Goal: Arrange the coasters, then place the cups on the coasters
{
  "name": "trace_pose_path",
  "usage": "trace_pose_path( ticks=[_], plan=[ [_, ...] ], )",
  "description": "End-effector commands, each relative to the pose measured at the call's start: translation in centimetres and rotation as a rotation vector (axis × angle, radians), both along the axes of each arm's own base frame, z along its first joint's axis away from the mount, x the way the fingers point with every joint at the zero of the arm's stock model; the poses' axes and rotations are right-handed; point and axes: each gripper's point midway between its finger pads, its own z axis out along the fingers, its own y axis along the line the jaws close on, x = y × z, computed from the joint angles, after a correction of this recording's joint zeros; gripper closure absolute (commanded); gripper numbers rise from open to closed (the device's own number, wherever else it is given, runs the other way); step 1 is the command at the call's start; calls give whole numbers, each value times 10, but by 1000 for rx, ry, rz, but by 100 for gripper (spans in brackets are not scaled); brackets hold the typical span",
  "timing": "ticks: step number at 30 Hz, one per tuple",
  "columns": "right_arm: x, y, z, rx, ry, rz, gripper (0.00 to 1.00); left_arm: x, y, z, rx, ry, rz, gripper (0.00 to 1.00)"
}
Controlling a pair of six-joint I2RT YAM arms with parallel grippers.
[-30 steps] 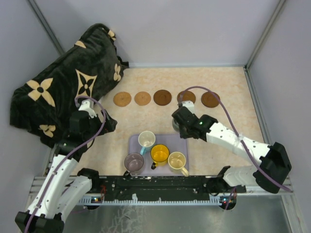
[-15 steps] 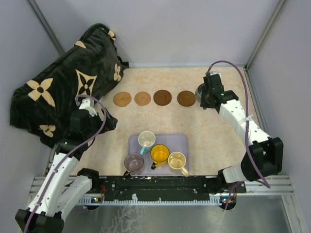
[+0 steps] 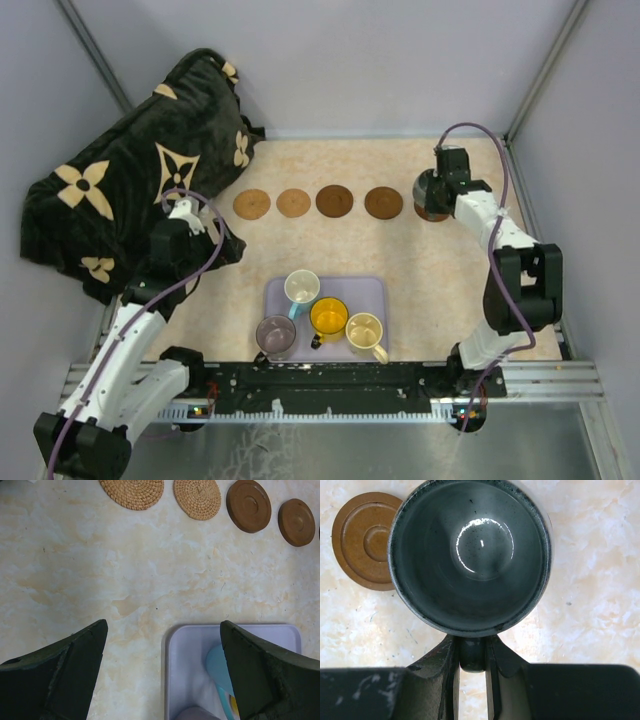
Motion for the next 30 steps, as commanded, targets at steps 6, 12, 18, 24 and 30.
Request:
trace_pose_path(
  ticks=[6, 12, 18, 24, 30],
  plan=[
    [53, -19, 43, 1, -206, -26, 100, 10, -12, 9, -45, -40, -41, 0],
    [55, -23, 19, -1, -158, -36, 100, 10, -11, 9, -38, -39, -39, 0],
    [57, -24, 12, 8, -153, -40, 100, 8, -12, 4, -47, -22, -41, 0],
    [59, -25, 6, 6, -145, -43, 100, 8, -12, 3, -48, -21, -37, 0],
    [62, -28, 5, 8, -138, -48, 100, 8, -12, 2, -48, -17, -35, 0]
  ],
)
